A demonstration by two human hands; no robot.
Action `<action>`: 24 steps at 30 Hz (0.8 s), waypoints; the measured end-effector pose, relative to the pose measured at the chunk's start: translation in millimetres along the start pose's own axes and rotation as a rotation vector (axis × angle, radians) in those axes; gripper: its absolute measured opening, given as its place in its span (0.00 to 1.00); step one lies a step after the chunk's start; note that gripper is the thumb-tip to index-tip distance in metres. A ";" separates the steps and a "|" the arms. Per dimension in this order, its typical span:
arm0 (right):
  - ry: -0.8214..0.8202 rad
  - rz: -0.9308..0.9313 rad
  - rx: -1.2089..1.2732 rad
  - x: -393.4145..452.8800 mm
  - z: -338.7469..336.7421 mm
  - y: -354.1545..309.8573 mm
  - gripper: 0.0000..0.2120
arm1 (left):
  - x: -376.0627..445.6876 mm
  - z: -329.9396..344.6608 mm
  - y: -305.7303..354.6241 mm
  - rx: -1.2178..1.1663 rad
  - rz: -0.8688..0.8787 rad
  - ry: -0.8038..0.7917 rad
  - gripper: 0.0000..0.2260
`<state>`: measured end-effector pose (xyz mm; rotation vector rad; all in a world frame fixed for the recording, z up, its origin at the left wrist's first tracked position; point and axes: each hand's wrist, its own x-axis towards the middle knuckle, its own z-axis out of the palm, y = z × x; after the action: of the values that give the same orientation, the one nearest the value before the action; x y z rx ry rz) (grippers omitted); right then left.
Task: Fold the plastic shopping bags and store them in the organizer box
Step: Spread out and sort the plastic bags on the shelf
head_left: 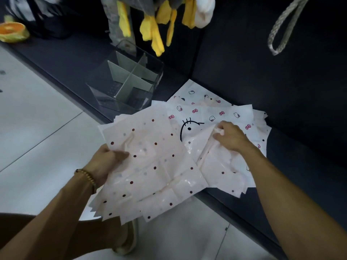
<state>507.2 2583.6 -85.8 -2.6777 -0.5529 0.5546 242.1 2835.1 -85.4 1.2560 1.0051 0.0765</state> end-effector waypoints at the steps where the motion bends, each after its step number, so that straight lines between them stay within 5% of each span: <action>1: 0.030 0.019 0.112 -7.0 -10.2 6.7 0.09 | -2.1 2.5 1.1 -0.007 0.001 -0.006 0.08; 5: 0.158 0.090 0.828 -48.2 -53.9 22.9 0.05 | -11.9 20.7 10.2 -0.033 0.016 -0.058 0.08; 9: 0.057 0.062 1.462 -90.3 -78.4 12.1 0.13 | -27.2 47.6 24.2 -0.080 0.020 -0.142 0.07; 11: 0.021 0.060 1.495 -108.3 -72.3 -1.7 0.11 | -37.8 64.1 30.7 -0.097 0.023 -0.197 0.07; 16: 0.178 0.139 1.112 -141.7 -41.0 -12.3 0.11 | -60.6 101.3 39.2 -0.186 0.005 -0.393 0.12; 24: 0.074 0.205 1.280 -183.8 -36.8 42.8 0.28 | -81.6 149.3 44.5 -0.016 0.082 -0.548 0.12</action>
<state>380.4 2457.0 -16.1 -1.5062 0.1286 0.5730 313.0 2694.5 -7.2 1.2113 0.4788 -0.1887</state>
